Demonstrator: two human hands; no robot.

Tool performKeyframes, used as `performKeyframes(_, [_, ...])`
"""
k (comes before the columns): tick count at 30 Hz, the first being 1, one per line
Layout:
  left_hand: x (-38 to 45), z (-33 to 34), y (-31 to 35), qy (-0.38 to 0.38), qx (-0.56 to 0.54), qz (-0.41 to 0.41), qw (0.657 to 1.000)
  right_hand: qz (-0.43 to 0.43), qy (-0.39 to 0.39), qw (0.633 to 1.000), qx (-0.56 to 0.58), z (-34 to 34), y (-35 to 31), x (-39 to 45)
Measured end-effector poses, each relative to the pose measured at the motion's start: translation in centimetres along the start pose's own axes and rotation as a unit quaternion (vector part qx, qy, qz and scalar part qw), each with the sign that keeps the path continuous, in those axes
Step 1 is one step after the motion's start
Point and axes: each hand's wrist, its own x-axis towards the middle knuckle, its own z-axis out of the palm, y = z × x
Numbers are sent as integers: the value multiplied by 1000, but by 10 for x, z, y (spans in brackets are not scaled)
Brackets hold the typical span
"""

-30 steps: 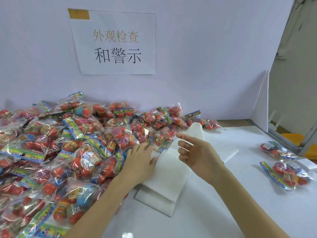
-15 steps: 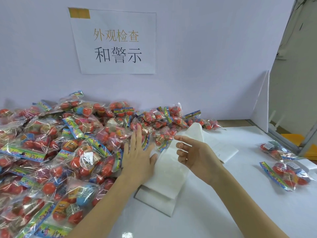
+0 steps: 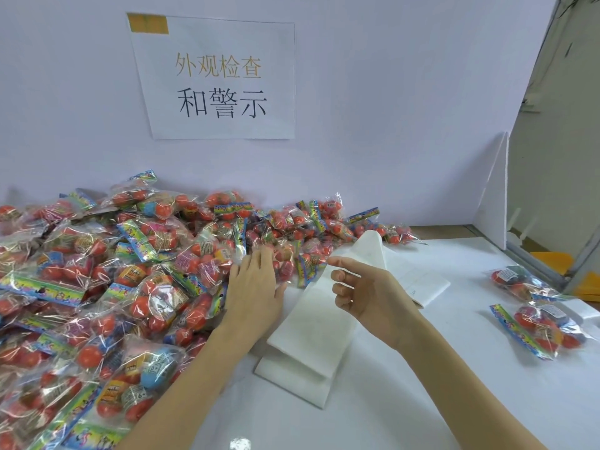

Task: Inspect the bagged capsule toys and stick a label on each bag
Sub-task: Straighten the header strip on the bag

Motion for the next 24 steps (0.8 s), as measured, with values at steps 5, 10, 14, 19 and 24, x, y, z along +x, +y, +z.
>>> performKeyframes(5, [-1,4,-4,2,-30,5,1000,3,5,1000,-17,0,1,0])
performKeyframes(10, [0,5,-5,14,-126,13,992,-1,16,999,-28,-1,4,3])
performKeyframes(14, [-2,-2,0,122,-201,68,970,-81,85,991,-69,-2,9,5])
performKeyframes(19, [-6,-5,6,210,-224,206,929,-201,86,945,-244,2,13,4])
performKeyframes(24, [-8,-6,7,211,-228,312,898,-257,26,936,-238,7,15,2])
